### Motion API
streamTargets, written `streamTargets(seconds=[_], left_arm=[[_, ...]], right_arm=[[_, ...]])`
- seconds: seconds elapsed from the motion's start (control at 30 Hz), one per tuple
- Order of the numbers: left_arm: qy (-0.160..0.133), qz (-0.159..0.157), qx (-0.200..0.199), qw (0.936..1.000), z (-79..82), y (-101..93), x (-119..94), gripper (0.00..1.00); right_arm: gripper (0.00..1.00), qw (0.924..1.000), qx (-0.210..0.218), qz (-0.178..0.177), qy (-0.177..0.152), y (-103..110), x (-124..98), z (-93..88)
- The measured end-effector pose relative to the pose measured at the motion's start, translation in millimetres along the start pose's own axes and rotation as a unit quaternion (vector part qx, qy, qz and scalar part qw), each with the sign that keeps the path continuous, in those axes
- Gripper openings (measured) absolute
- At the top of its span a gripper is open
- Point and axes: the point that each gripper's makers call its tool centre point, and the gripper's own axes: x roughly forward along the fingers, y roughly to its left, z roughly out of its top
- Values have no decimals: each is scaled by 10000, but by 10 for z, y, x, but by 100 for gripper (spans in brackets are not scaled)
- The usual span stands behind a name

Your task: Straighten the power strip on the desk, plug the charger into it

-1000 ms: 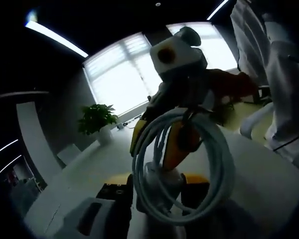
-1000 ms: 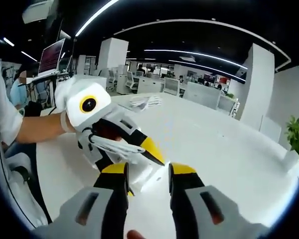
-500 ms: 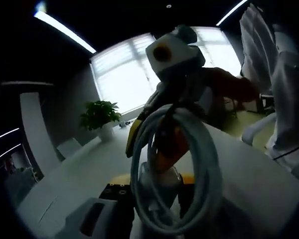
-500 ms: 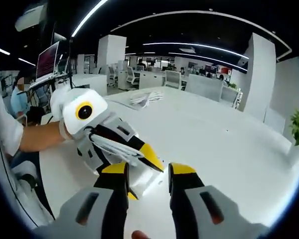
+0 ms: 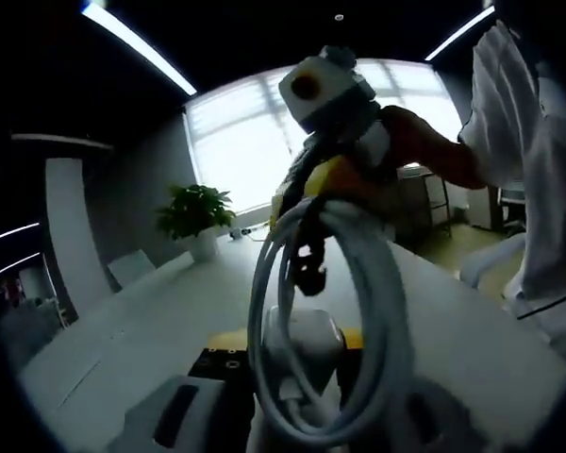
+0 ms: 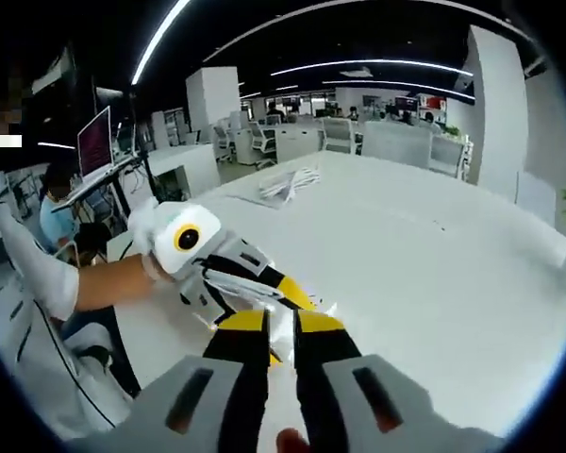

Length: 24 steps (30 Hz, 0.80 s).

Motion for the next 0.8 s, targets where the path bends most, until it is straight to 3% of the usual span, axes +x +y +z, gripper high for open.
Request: streamTargets(seconds=[0.1, 0.17, 0.27, 0.4, 0.53, 0.6, 0.8], left_arm=[[7, 33, -130, 9999, -4, 3, -3, 34], [6, 32, -146, 9999, -5, 3, 1, 34], [24, 48, -186, 9998, -8, -1, 10, 34], [148, 92, -187, 9997, -54, 8, 43, 34], [139, 84, -383, 9991, -58, 35, 31, 34], [166, 84, -324, 9993, -68, 27, 46, 33], [192, 99, -312, 9993, -74, 45, 44, 33]], right_arm=[[1, 9990, 8, 244, 375, 156, 77, -45], [1, 9958, -434, -83, 808, 81, 122, -83], [1, 9815, -1152, -412, 1473, 18, 177, -116], [1, 9739, -1095, -261, 1973, 111, 287, -163], [1, 9632, -1357, -417, 2281, 66, 368, -228], [1, 9652, -1279, -384, 2251, 86, 396, -208], [1, 9574, -1394, -425, 2492, 103, 396, -219]])
